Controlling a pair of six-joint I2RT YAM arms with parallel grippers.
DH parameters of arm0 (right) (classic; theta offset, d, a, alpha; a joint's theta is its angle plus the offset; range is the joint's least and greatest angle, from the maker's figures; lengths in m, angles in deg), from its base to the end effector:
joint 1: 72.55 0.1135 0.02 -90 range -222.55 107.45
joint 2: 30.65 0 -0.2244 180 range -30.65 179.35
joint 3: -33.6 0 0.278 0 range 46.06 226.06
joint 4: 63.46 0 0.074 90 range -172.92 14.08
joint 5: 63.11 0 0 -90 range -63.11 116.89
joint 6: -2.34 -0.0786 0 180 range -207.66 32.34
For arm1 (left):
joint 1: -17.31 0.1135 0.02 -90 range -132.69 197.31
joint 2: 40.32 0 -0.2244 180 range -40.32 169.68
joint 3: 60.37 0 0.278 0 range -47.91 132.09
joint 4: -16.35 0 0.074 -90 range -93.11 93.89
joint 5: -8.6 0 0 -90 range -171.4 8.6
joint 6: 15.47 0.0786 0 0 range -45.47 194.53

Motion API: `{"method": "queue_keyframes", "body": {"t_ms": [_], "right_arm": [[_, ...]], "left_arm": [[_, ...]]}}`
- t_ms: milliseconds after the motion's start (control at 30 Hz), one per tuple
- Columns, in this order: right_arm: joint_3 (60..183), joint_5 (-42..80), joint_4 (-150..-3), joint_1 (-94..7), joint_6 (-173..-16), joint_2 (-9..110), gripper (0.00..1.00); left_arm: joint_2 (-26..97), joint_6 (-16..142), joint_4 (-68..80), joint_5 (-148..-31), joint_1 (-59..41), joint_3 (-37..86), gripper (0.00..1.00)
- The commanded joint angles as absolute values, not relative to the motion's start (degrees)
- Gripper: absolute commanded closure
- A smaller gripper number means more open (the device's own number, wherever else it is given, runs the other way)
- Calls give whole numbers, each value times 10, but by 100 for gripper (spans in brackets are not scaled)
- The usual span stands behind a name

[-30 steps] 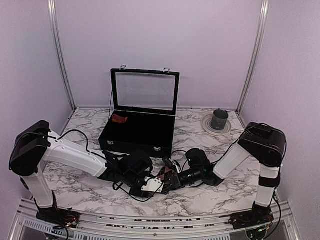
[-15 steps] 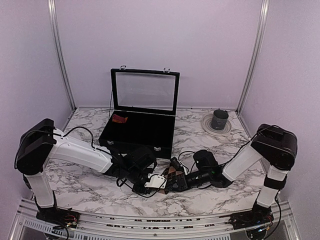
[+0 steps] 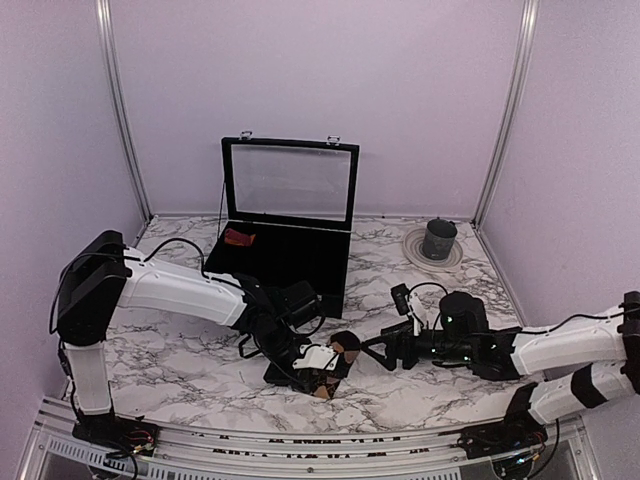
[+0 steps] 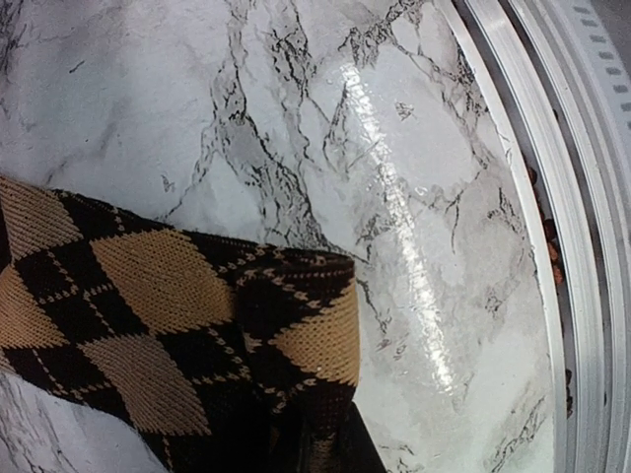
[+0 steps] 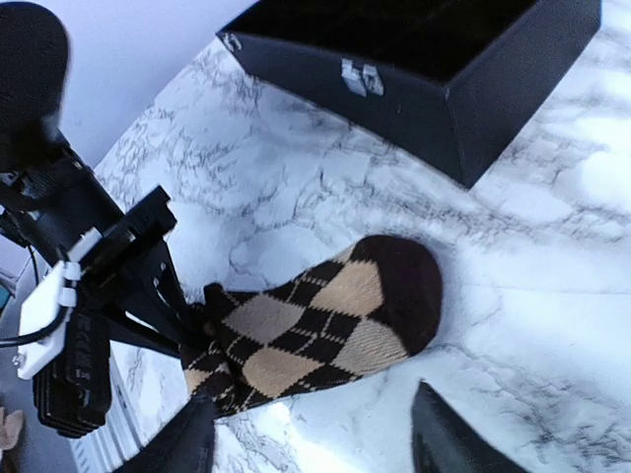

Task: Roll the socks
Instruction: Roll the sock at the center of the board.

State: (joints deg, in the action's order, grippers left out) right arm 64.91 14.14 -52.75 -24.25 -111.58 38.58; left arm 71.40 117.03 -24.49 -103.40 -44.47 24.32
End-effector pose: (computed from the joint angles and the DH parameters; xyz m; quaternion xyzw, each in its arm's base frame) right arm 0.1824 0.2308 0.0836 -0.2357 0.8170 0.3817 0.3624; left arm 0.1660 -0.3717 0.0596 0.7831 0.5623 -0.2162 0.1544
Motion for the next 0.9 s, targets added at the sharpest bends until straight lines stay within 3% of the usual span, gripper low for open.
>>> {"method": "queue_keyframes", "body": {"t_ms": [0,200,333,467,633,867], "right_arm": [[616,260,-570,-240,-1053,284,0],[623,369,-669,-246,-1164,219,0],[581,292,-572,-236,-1094,201,0],[563,405,-528,-106,-999,197,14],[528,436,-421,20,-902,264,28],[630,396,-407,70,-799,473,39]], "left_arm": [[763,1141,-368,-1083,-441,272,100],[794,1119,-395,-1087,-439,304,100],[822,1098,-423,-1114,-431,328,100],[850,1061,-445,-1163,-410,351,100],[887,1042,-467,-1193,-401,369,100],[914,1043,-477,-1201,-399,378,100]]}}
